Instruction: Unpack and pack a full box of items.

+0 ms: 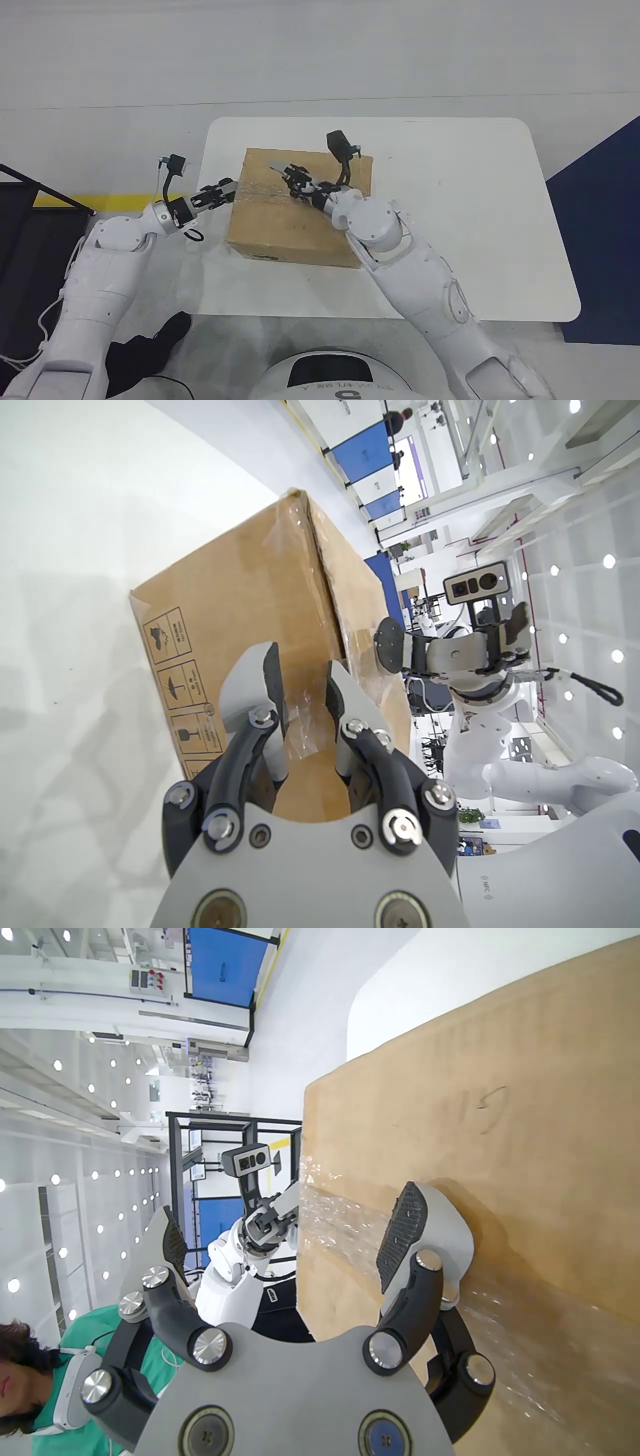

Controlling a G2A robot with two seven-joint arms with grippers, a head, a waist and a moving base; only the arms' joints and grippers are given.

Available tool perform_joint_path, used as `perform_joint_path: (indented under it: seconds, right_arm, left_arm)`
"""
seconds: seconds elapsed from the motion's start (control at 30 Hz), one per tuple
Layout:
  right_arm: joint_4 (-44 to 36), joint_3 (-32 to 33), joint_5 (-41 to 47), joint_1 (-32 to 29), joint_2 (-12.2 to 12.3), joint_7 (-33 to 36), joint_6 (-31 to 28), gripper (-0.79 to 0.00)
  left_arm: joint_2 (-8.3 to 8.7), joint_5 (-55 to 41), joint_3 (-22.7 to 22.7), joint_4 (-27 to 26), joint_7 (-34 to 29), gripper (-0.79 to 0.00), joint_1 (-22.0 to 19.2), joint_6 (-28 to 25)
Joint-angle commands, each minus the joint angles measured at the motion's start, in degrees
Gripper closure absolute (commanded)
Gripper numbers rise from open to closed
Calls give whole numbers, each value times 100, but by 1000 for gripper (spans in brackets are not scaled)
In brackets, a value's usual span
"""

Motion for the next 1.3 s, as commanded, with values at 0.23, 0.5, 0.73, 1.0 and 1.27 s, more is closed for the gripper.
perform_joint_path:
  seconds: [0.23,0.5,0.73,1.0,1.27]
  right_arm:
    - [-660,261,-480,-379,155,324,387,-785]
    - [-1221,637,-543,-927,269,265,420,-785]
    - [-1609,1060,-513,-1383,362,159,348,-785]
    - [-1899,1359,-460,-1744,439,117,242,-785]
    - [-1980,1483,-418,-1839,479,34,270,-785]
  left_arm:
    - [3,-19,44,55,0,-342,-53,-14]
    - [8,81,86,63,43,-785,-92,-41]
    - [8,81,86,63,43,-785,-92,-41]
    - [8,81,86,63,43,-785,-92,-41]
    - [105,531,-246,-61,582,-785,136,148]
